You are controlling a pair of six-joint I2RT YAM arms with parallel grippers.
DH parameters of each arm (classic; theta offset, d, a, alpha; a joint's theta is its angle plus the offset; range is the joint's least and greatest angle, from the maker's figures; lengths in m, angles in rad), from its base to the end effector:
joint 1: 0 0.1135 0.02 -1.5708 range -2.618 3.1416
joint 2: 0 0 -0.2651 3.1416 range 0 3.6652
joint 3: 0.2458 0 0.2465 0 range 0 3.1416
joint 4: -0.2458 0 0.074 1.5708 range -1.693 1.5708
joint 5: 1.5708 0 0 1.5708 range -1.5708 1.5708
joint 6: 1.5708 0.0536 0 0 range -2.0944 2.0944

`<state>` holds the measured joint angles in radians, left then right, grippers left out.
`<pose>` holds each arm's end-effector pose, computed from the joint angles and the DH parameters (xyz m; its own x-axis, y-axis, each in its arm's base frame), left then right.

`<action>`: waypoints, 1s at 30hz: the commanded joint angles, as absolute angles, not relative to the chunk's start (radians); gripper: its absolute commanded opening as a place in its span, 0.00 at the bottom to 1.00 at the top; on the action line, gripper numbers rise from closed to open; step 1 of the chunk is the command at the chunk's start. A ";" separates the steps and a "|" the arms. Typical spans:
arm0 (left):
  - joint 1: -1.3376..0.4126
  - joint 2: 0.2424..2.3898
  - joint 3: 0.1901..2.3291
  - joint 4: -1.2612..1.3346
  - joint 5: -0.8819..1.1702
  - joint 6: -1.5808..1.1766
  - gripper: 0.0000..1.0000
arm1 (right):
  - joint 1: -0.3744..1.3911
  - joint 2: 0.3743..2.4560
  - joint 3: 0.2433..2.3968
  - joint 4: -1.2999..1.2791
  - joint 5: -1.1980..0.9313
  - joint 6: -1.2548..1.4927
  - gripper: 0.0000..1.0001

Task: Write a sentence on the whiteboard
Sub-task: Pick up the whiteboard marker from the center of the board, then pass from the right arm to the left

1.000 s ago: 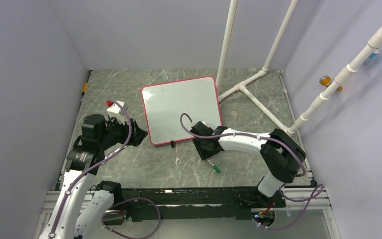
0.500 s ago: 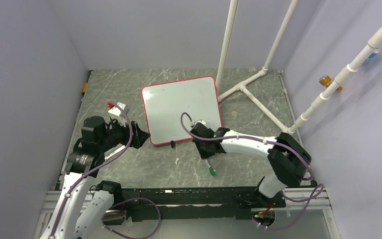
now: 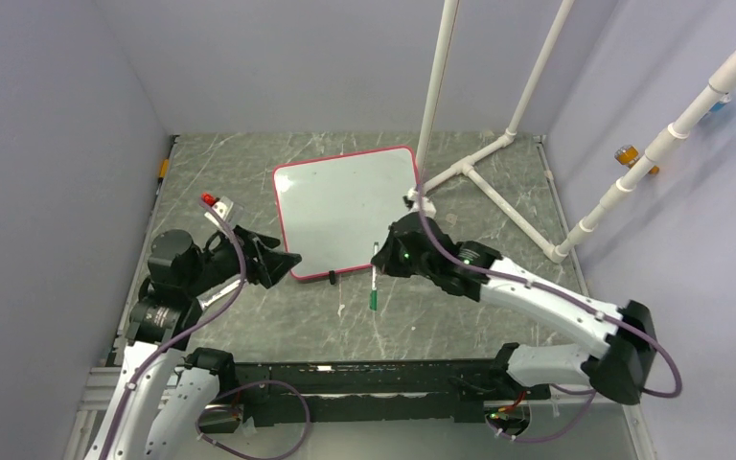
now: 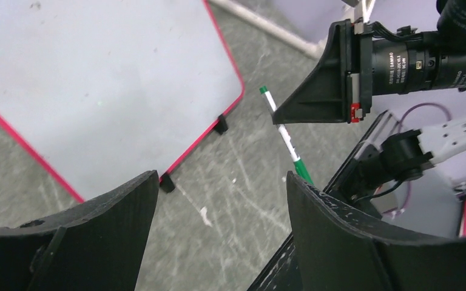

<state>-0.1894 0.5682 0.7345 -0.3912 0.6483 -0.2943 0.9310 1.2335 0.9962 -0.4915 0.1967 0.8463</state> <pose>0.1277 -0.0574 0.3289 -0.4208 -0.1547 -0.8938 0.6333 0.6553 -0.4116 0.1715 0.2129 0.2815 -0.7875 0.1720 -0.5919 -0.1660 0.8656 0.4724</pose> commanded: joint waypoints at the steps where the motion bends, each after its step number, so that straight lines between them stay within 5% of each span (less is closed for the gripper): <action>1: -0.192 0.544 0.687 -0.168 0.732 -0.472 0.81 | 0.934 1.096 0.977 -0.397 0.342 1.102 0.00; 14: -0.234 0.579 0.509 0.418 0.716 -0.773 0.79 | 0.936 0.999 0.974 -0.395 0.566 1.528 0.00; 30: -0.479 0.838 0.581 0.621 0.538 -0.719 0.72 | 0.937 1.048 1.019 -0.268 0.647 1.664 0.00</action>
